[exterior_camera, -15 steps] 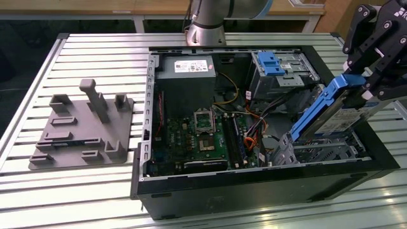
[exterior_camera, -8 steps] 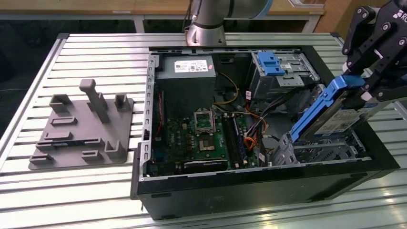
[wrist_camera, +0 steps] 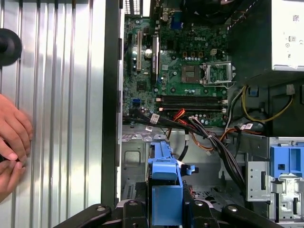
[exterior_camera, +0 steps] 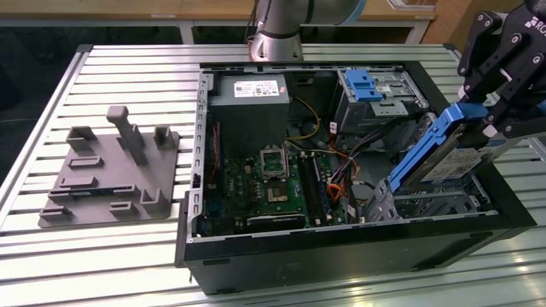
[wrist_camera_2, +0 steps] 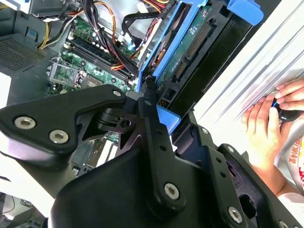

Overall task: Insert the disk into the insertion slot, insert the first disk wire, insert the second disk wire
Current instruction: 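Insert the disk into the insertion slot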

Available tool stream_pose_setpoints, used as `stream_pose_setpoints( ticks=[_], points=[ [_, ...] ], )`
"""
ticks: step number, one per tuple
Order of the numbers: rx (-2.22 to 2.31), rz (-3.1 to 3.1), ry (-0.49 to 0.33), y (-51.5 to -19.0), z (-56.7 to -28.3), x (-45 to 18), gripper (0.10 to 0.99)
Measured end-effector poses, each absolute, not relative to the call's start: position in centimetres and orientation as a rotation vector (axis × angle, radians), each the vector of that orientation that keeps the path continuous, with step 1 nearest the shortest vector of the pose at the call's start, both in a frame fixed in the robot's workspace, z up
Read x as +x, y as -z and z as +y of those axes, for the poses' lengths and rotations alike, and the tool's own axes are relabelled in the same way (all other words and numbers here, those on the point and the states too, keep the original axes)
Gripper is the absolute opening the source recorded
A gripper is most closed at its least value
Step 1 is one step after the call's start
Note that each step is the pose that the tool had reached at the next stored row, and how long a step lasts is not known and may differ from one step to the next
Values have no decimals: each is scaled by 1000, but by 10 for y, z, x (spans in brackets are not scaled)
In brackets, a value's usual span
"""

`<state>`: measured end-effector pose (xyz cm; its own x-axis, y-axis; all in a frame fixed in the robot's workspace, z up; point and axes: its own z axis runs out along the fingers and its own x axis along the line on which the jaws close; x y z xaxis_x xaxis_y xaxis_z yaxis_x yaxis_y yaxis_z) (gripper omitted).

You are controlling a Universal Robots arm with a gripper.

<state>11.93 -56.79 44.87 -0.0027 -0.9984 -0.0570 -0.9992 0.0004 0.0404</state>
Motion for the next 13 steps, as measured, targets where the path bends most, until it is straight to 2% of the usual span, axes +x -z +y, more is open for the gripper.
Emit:
stream_pose_setpoints(
  ticks=[13],
  points=[
    [-2212, 2216, -104, -443, -568, 119, 365]
  ],
)
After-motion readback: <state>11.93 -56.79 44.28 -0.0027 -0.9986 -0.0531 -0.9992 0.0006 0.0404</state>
